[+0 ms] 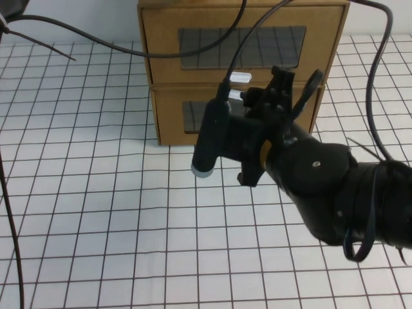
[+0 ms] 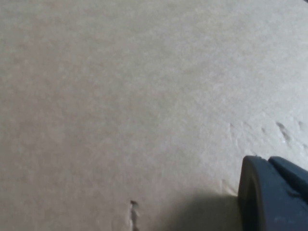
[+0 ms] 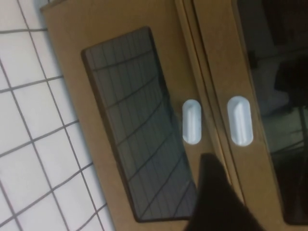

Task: Open the shoe box
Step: 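Pull the top drawer of the cardboard box fully open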

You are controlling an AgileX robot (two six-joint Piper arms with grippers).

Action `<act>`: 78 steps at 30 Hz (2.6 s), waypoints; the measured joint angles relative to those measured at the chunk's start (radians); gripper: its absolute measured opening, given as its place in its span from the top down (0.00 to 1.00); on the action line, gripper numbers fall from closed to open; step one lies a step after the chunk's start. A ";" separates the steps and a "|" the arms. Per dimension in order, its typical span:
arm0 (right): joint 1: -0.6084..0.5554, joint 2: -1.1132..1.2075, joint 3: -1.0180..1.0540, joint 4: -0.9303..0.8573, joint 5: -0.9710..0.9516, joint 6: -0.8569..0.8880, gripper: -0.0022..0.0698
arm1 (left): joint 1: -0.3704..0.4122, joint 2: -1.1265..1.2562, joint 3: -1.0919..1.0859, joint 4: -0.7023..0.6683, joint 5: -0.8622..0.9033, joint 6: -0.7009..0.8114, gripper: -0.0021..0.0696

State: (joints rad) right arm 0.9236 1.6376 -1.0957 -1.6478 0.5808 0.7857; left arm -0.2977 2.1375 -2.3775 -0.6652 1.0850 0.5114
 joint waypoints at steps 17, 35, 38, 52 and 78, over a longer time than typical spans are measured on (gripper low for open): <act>-0.140 0.107 -0.128 -0.008 -0.085 0.048 0.49 | 0.000 0.000 -0.004 0.000 0.007 -0.031 0.98; -0.156 0.285 -0.301 -0.014 -0.116 -0.047 0.49 | 0.000 0.000 -0.006 -0.003 0.021 -0.033 0.98; -0.170 0.293 -0.313 -0.015 -0.132 -0.059 0.51 | 0.000 0.000 -0.006 0.003 0.028 -0.033 0.98; -0.206 0.292 -0.319 -0.023 -0.177 -0.129 0.63 | 0.000 0.000 -0.009 0.012 0.033 -0.033 0.98; -0.206 0.293 -0.319 -0.025 -0.136 -0.181 0.92 | 0.000 -0.002 -0.009 0.012 0.036 -0.033 0.98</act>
State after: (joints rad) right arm 0.7173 1.9311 -1.4147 -1.6727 0.4453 0.6047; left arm -0.2977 2.1358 -2.3861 -0.6537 1.1207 0.4783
